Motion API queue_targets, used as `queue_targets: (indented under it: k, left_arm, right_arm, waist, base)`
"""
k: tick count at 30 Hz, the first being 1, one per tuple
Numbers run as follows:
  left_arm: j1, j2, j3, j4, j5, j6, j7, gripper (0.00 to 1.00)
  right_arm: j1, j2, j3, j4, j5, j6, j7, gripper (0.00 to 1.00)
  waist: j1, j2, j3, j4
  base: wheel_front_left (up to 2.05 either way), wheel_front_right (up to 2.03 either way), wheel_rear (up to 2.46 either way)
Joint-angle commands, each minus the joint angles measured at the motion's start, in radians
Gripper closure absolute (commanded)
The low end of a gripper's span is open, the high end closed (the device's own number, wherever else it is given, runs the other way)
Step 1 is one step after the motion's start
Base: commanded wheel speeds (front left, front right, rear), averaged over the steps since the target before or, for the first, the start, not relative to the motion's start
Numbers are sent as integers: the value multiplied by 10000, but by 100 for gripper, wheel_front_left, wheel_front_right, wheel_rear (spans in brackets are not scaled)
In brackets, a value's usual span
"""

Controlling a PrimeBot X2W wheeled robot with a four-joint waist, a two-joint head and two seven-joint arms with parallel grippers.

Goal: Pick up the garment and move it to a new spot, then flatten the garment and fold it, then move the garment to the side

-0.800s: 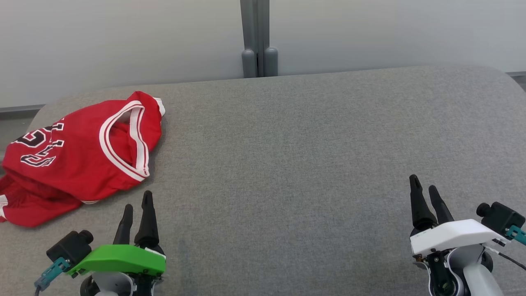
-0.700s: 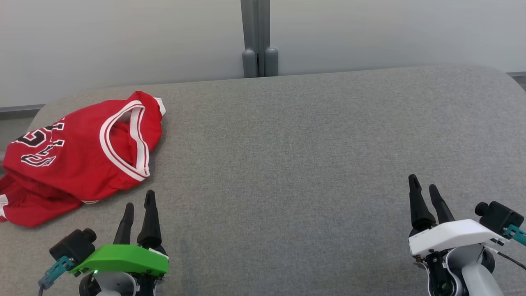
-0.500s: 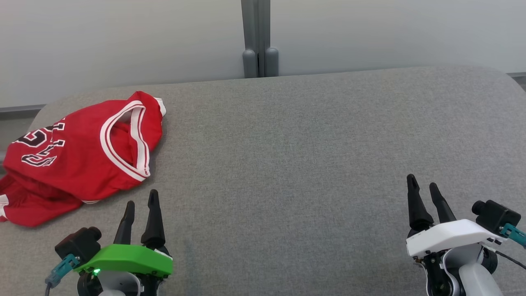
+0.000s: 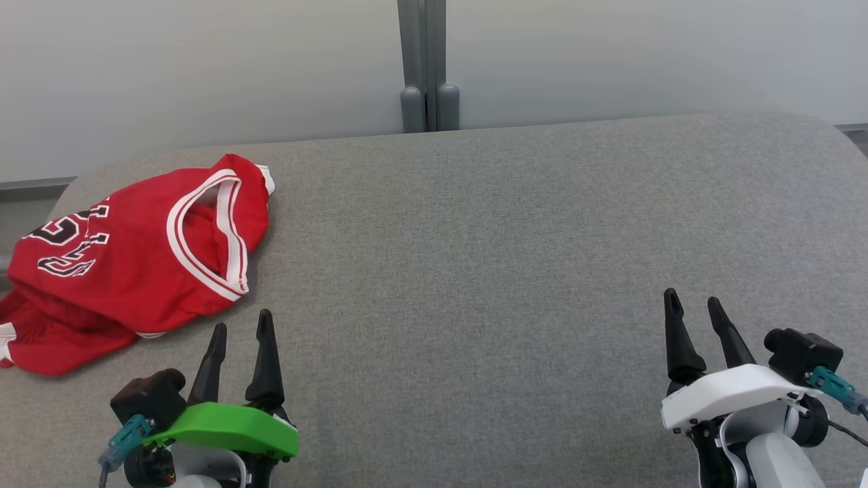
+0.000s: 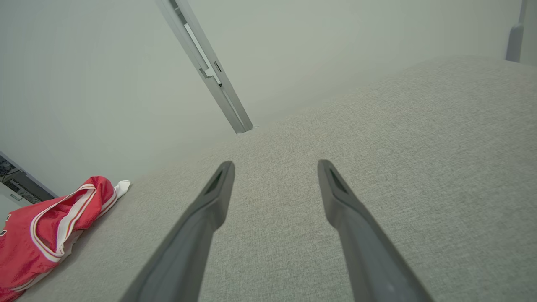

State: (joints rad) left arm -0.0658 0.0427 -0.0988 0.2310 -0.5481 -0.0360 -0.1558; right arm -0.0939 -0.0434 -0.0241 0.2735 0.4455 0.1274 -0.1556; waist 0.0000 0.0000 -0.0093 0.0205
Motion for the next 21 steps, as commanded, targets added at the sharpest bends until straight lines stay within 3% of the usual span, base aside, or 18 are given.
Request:
queue_targets:
  k: [1,21]
  left_arm:
    - [-98,79,-41,-98,301,23,-110,0]
    - [-77,94,-414,164,1755,40,-553,0]
  right_arm:
    - [-208,-58,-3,-37,-280,46,-107,0]
    - [-154,-74,-5,357,-2037,43,-558,0]
  waist:
    - [0,0,-5,9]
    - [0,0,-87,199]
  base:
    - [0,0,0]
    - [0,0,0]
